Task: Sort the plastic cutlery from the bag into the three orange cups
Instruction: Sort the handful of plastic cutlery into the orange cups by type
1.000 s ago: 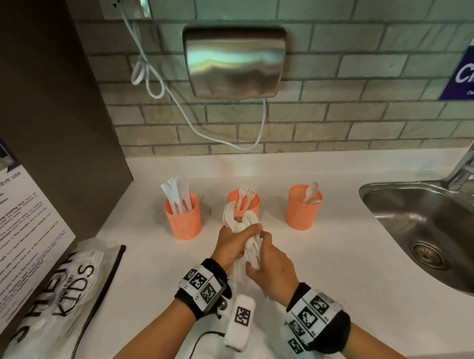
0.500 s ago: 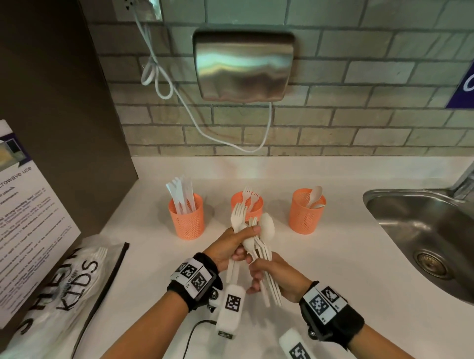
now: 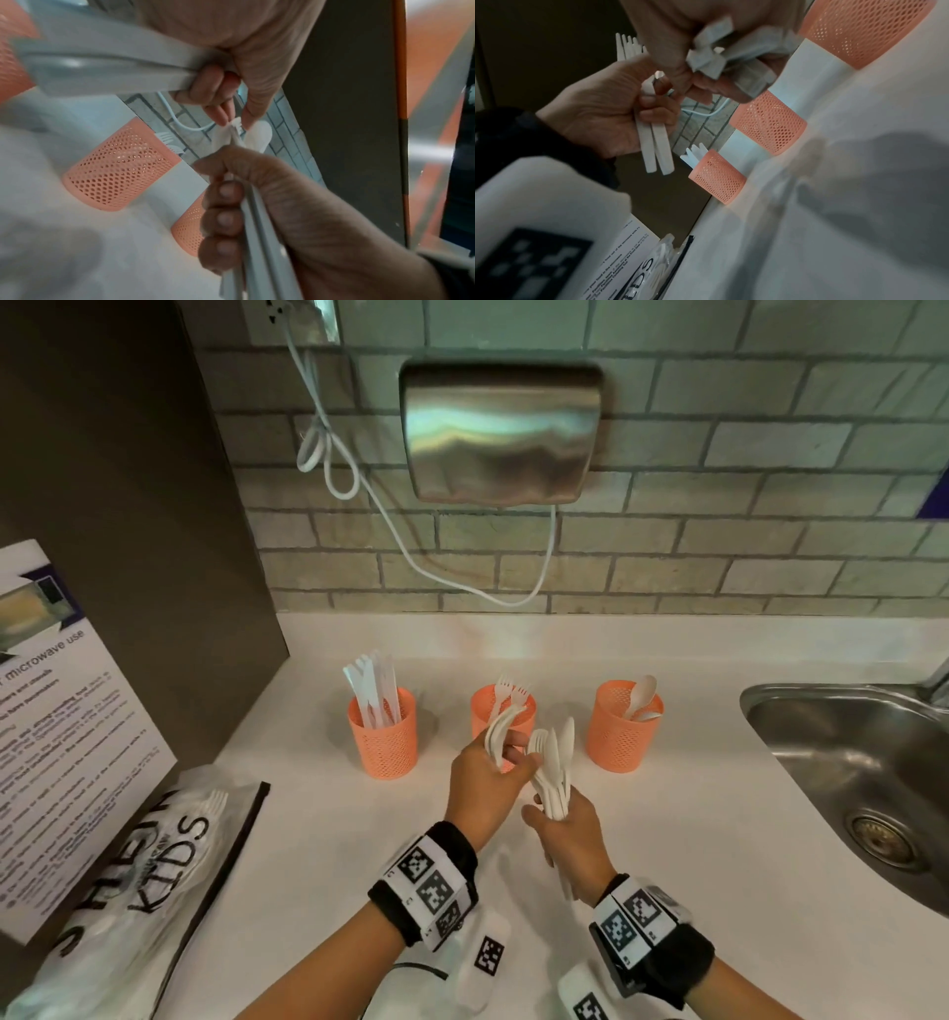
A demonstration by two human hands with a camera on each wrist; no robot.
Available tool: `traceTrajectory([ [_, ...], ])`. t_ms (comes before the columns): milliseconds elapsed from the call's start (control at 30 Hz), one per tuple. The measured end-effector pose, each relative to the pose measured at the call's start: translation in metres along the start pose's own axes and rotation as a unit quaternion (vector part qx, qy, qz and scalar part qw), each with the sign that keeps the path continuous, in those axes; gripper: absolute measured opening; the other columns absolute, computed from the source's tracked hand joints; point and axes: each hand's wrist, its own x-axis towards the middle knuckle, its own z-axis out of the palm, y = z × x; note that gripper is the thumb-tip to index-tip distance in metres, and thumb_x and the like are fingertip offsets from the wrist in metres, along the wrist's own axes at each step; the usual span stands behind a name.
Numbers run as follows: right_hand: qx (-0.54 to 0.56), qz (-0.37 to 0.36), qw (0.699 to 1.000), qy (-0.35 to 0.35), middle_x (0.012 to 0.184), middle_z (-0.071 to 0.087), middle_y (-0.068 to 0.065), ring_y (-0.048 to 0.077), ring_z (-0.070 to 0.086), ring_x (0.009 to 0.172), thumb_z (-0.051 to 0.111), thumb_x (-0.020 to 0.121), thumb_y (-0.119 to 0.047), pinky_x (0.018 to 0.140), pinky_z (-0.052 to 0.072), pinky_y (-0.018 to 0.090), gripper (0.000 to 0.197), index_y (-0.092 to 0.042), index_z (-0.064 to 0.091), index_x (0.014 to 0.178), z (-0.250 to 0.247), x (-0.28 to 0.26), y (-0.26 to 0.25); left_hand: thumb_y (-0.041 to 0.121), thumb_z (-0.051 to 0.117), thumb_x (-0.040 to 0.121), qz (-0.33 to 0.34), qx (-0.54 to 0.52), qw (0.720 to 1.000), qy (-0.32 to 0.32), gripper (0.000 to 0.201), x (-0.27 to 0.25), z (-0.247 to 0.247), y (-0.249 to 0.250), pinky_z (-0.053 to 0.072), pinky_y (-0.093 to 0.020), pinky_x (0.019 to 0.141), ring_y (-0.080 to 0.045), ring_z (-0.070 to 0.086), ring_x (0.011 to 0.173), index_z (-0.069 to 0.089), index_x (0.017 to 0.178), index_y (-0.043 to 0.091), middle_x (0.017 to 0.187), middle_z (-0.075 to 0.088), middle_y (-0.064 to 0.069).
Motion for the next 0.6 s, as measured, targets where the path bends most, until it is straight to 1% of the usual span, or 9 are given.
traceTrajectory([
  [67,-0.006,-0.009,1.0,-0.001,0.067,0.055,-0.005,0.011,0.047,0.052,0.062,0.079,-0.003,0.052,0.036,0.026,0.028,-0.029,0.051,0.078,0.002,-0.001,0.001,0.015,0.07,0.08,0.01,0.027,0.999,0.016,0.012,0.0,0.003,-0.003,0.047,-0.015,0.068,-0.011,0.06,0.073,0.061,0.085,0.019,0.076,0.062,0.005],
  [200,-0.029,-0.014,0.999,0.001,0.071,0.059,-0.001,0.014,0.052,0.06,0.067,0.076,-0.011,0.06,0.041,0.029,0.019,-0.018,0.057,0.09,0.001,-0.004,0.006,0.016,0.067,0.082,0.006,0.048,0.998,0.034,0.01,0.002,0.006,-0.01,0.042,-0.009,0.062,-0.009,0.056,0.068,0.057,0.082,0.016,0.073,0.058,0.006],
  [267,-0.012,-0.001,1.0,-0.011,0.068,0.058,0.002,0.014,0.051,0.053,0.068,0.077,-0.013,0.053,0.042,0.029,0.021,-0.015,0.058,0.094,0.0,-0.006,0.006,0.014,0.062,0.085,-0.013,0.033,0.999,0.039,0.007,0.003,0.007,-0.012,0.042,-0.007,0.057,-0.009,0.057,0.065,0.056,0.085,0.013,0.072,0.058,0.005],
  [333,0.041,0.016,0.999,-0.028,0.062,0.055,0.002,0.01,0.044,0.04,0.068,0.078,-0.01,0.041,0.037,0.024,0.021,-0.016,0.057,0.095,-0.001,-0.007,0.003,0.012,0.056,0.089,-0.032,-0.008,0.999,0.038,0.006,0.002,0.009,-0.013,0.044,-0.009,0.053,-0.007,0.059,0.06,0.056,0.095,0.01,0.079,0.061,-0.001],
  [367,0.067,0.022,0.997,-0.032,0.059,0.054,0.001,0.009,0.04,0.035,0.068,0.078,-0.008,0.037,0.035,0.022,0.022,-0.016,0.058,0.096,-0.001,-0.007,0.002,0.013,0.054,0.091,-0.039,-0.025,0.998,0.043,0.011,0.001,0.009,-0.014,0.046,-0.01,0.056,-0.004,0.061,0.06,0.055,0.101,0.01,0.084,0.063,-0.003],
  [400,0.087,0.022,0.995,-0.035,0.056,0.054,0.001,0.009,0.038,0.033,0.068,0.078,-0.006,0.035,0.033,0.022,0.022,-0.015,0.058,0.096,-0.001,-0.007,0.002,0.013,0.052,0.091,-0.048,-0.035,0.997,0.052,0.015,0.0,0.01,-0.015,0.05,-0.014,0.063,-0.002,0.062,0.067,0.054,0.106,0.011,0.09,0.064,-0.004],
  [467,0.108,0.013,0.993,-0.037,0.051,0.055,-0.002,0.009,0.037,0.031,0.068,0.078,-0.003,0.034,0.032,0.021,0.022,-0.012,0.06,0.097,-0.001,-0.008,0.003,0.015,0.052,0.092,-0.069,-0.049,0.994,0.07,0.017,-0.002,0.011,-0.016,0.054,-0.034,0.077,-0.015,0.063,0.085,0.052,0.109,0.013,0.098,0.063,-0.005],
  [533,0.122,0.006,0.992,-0.036,0.049,0.057,-0.005,0.007,0.037,0.031,0.068,0.078,-0.001,0.033,0.031,0.02,0.024,-0.009,0.061,0.1,0.0,-0.008,0.004,0.017,0.053,0.092,-0.087,-0.056,0.992,0.074,0.022,-0.004,0.013,-0.017,0.052,-0.043,0.076,-0.027,0.065,0.091,0.051,0.113,0.011,0.103,0.064,-0.008],
  [600,0.127,0.004,0.992,-0.028,0.055,0.061,-0.004,0.006,0.041,0.032,0.068,0.078,0.001,0.035,0.033,0.018,0.028,-0.008,0.061,0.103,0.001,-0.007,0.008,0.017,0.057,0.09,-0.1,-0.056,0.991,0.071,0.027,-0.005,0.014,-0.019,0.052,-0.04,0.071,-0.03,0.067,0.091,0.053,0.116,0.009,0.104,0.067,-0.011],
])
